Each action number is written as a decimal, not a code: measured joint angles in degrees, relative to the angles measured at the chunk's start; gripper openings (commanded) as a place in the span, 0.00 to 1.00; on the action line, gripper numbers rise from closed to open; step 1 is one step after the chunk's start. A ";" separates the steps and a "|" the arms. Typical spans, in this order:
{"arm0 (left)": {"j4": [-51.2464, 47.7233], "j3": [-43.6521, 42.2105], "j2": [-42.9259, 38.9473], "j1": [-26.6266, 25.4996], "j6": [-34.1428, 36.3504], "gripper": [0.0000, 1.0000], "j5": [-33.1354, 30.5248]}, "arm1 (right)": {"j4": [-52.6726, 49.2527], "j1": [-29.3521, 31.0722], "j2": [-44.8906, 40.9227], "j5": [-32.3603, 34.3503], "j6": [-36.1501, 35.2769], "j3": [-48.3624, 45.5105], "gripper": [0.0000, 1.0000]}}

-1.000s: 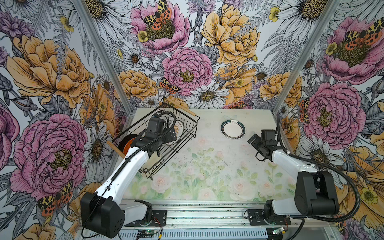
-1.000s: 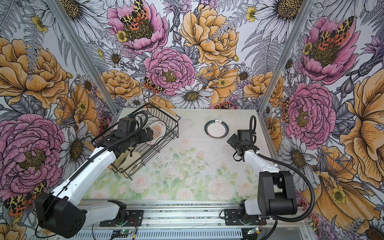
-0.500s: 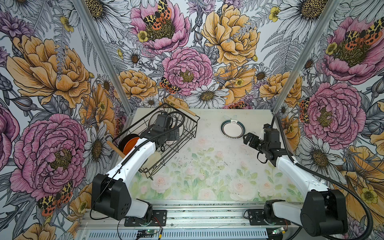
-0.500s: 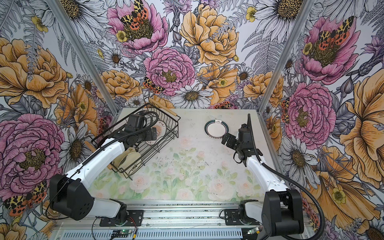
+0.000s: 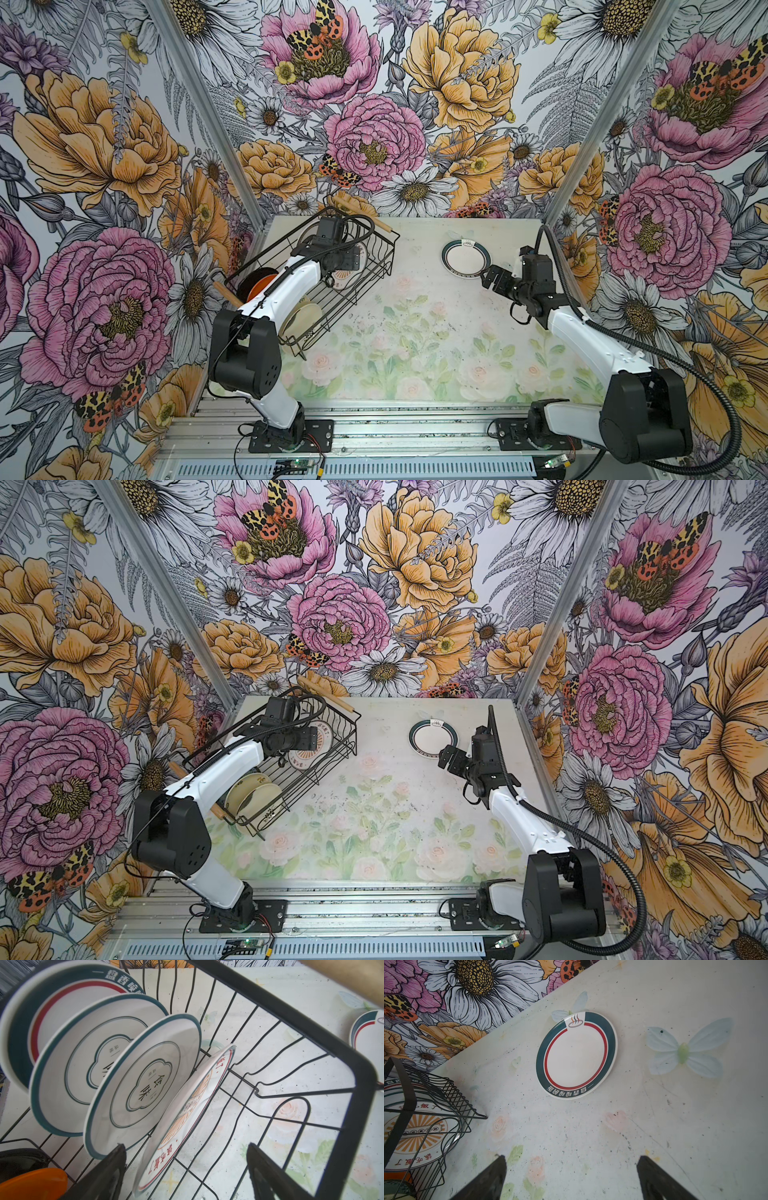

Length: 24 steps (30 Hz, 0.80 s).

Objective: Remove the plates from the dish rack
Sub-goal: 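Open the right gripper and draw it back from the plate, then grasp the orange-sunburst white plate in the rack with the left gripper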

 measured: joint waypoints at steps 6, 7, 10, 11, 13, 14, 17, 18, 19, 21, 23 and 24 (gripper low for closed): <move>-0.02 2.27 1.49 0.07 1.16 0.83 -0.33 | -0.02 0.00 1.42 -0.44 -0.42 0.11 1.00; 0.02 2.71 2.05 0.07 1.55 0.82 -0.33 | -0.02 0.00 1.49 -0.44 -0.44 0.11 0.99; 0.02 3.61 3.65 0.24 2.49 0.79 -0.31 | -0.02 0.00 1.79 -0.46 -0.61 0.37 1.00; -0.04 3.76 4.20 0.37 2.93 0.78 -0.31 | 0.00 0.00 1.97 -0.44 -0.66 0.55 1.00; -0.33 4.11 5.05 0.81 3.43 0.76 -0.28 | 0.02 0.00 2.23 -0.46 -0.66 0.81 0.99; -0.48 4.39 5.46 1.11 3.61 0.74 -0.28 | 0.02 0.00 2.27 -0.46 -0.68 0.85 0.99; -0.96 5.44 6.49 2.21 4.37 0.70 -0.26 | 0.02 0.00 2.29 -0.46 -1.03 0.85 0.99; -0.98 5.68 6.69 2.45 4.50 0.69 -0.24 | 0.02 0.00 2.29 -0.46 -1.09 0.85 1.00; -1.14 6.03 6.86 2.71 4.72 0.68 -0.20 | 0.02 0.00 2.29 -0.46 -1.11 0.85 0.99; -1.25 6.56 7.13 3.04 5.16 0.63 -0.02 | 0.02 0.00 2.32 -0.44 -1.27 0.85 1.00; -1.40 7.04 7.28 3.19 5.57 0.59 0.11 | 0.02 0.00 2.43 -0.44 -1.29 0.85 0.99; -1.40 7.15 7.30 3.30 5.73 0.57 0.15 | 0.02 0.00 2.47 -0.44 -1.29 0.85 0.99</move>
